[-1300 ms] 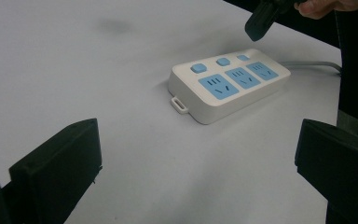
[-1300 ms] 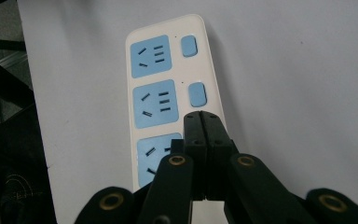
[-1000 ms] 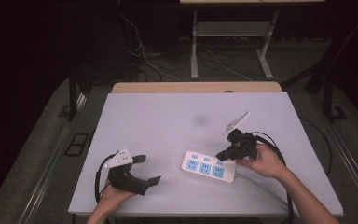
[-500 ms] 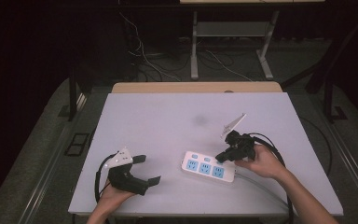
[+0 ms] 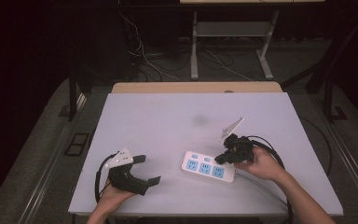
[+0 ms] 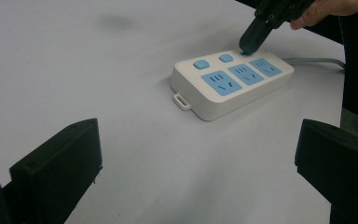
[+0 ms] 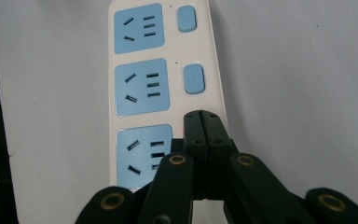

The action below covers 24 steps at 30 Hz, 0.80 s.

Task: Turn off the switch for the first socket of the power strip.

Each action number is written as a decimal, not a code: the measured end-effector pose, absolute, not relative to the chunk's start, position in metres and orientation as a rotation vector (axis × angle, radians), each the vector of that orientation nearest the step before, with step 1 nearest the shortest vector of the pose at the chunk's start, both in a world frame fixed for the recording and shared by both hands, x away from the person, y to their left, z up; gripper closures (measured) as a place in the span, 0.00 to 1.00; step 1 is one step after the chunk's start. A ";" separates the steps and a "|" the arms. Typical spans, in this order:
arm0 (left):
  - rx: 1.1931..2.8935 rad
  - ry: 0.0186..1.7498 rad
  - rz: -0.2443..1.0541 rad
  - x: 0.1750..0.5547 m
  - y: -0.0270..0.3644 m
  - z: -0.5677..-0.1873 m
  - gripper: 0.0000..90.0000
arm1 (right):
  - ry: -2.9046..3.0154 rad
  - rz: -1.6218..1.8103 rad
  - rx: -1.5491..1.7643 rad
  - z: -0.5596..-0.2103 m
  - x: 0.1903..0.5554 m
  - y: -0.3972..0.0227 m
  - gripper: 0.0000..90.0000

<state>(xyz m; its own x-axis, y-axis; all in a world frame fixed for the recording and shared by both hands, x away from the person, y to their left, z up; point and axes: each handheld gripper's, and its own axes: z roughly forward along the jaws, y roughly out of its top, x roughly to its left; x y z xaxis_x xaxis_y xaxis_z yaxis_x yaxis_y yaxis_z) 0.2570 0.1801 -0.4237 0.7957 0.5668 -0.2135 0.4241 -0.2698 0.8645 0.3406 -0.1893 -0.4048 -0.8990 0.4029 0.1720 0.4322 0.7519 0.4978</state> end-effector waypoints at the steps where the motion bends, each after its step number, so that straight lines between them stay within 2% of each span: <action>1: 1.906 0.749 0.166 0.257 0.180 -0.424 0.00 | -2.904 -0.850 -0.680 -0.405 0.339 -0.189 1.00; 24: 1.915 0.756 0.160 0.257 0.179 -0.426 0.00 | -2.891 -0.915 -0.685 -0.410 0.336 -0.197 1.00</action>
<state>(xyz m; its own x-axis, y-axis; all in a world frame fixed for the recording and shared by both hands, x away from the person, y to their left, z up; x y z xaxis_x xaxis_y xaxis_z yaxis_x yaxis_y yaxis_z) 0.2566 0.1791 -0.4264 0.7934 0.5689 -0.2164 0.4324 -0.2765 0.8582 0.3364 -0.1969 -0.4096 -0.9023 0.4003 0.1602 0.4196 0.7297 0.5398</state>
